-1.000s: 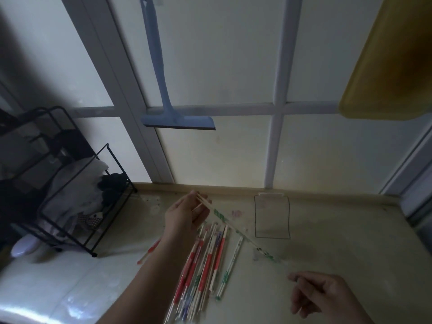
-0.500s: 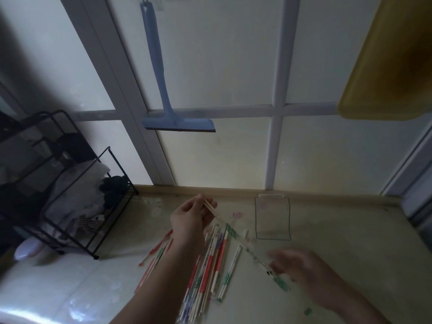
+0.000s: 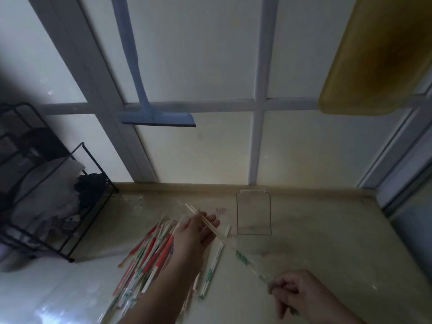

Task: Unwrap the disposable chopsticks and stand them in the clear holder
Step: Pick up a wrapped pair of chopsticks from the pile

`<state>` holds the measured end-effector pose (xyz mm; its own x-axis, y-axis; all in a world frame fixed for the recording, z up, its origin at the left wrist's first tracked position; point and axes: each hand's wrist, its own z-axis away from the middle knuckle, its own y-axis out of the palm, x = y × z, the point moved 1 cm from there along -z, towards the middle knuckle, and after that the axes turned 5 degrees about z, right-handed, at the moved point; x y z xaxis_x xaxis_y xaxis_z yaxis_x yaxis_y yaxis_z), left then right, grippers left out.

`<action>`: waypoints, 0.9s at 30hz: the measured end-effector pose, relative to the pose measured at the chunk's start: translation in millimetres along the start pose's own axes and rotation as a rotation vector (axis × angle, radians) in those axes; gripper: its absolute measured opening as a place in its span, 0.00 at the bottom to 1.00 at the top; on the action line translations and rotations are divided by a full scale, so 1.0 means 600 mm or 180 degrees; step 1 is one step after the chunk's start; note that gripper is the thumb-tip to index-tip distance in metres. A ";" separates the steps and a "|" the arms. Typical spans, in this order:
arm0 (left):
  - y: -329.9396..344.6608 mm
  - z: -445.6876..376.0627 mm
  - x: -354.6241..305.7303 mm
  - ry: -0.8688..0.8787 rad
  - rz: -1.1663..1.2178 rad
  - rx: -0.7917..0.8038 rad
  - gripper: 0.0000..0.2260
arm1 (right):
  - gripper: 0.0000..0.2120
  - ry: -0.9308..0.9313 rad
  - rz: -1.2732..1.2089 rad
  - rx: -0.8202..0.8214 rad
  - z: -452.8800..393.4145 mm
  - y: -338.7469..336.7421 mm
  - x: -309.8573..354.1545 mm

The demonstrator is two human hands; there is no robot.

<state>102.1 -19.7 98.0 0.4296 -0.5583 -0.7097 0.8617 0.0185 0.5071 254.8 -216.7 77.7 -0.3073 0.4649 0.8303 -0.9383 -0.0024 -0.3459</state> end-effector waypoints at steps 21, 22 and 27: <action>0.093 0.032 0.063 0.0351 -0.0404 0.0334 0.05 | 0.20 0.1810 0.2112 -0.1957 0.015 -0.086 -0.264; 0.095 0.038 0.062 0.0473 -0.0601 0.0455 0.05 | 0.22 0.1510 0.2342 -0.2219 0.014 -0.095 -0.228; 0.114 0.077 0.066 0.1116 -0.1813 0.1576 0.05 | 0.11 -0.1116 0.0386 -0.2258 0.014 -0.124 0.057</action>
<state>165.6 -78.8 126.9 0.0935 -0.0796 -0.9924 0.7894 -0.6016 0.1226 312.9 -207.8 135.7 -0.5433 0.1917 0.8173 -0.6065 0.5835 -0.5401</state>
